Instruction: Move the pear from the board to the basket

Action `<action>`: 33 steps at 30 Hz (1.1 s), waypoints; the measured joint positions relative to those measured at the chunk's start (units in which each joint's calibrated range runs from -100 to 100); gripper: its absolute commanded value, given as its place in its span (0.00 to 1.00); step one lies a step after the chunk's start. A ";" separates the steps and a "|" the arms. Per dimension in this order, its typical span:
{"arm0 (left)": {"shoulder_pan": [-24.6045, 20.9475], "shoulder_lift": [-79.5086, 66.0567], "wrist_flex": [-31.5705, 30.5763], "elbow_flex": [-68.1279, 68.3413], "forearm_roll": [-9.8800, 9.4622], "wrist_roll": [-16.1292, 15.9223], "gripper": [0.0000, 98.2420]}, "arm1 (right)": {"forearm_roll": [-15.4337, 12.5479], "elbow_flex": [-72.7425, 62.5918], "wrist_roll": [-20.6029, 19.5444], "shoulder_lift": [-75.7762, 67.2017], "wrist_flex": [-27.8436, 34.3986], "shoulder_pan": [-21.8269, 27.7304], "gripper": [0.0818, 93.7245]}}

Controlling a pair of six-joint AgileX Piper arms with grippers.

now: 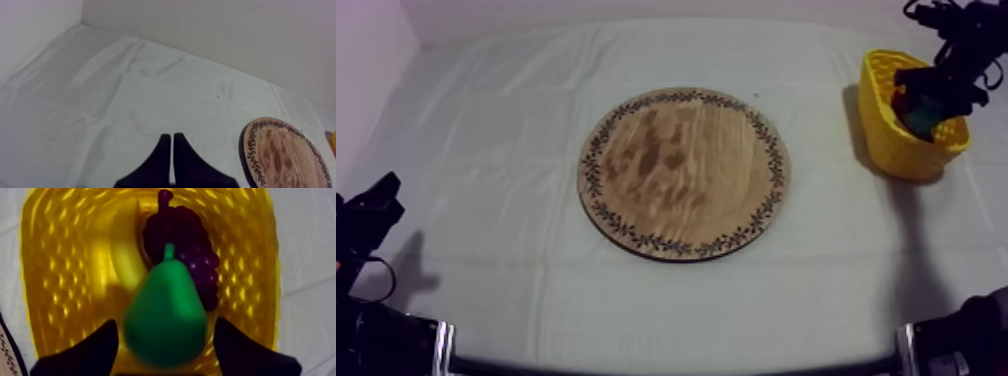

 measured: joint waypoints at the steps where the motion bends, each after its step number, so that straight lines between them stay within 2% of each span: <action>1: 0.00 0.00 0.00 0.00 0.00 0.00 0.00 | -0.06 -0.16 0.24 0.17 0.00 -0.07 0.70; 6: 0.00 0.00 0.00 0.00 0.00 0.00 0.00 | -0.26 -1.53 0.44 0.32 -0.36 -0.37 0.72; 15: 0.00 0.00 0.00 0.00 0.00 0.00 0.00 | 0.79 1.86 1.38 -7.23 -1.91 -1.29 0.66; 25: 0.00 0.00 0.00 0.00 0.00 0.00 0.00 | 1.82 15.43 2.77 -24.72 -10.60 -1.18 0.71; 29: 0.00 0.00 0.00 0.00 0.00 0.00 0.00 | 1.88 22.55 3.21 -32.49 -15.09 -0.94 0.66; 33: 0.00 0.00 0.00 0.00 0.00 0.00 0.00 | 0.48 30.36 5.01 -40.25 -19.38 -1.19 0.64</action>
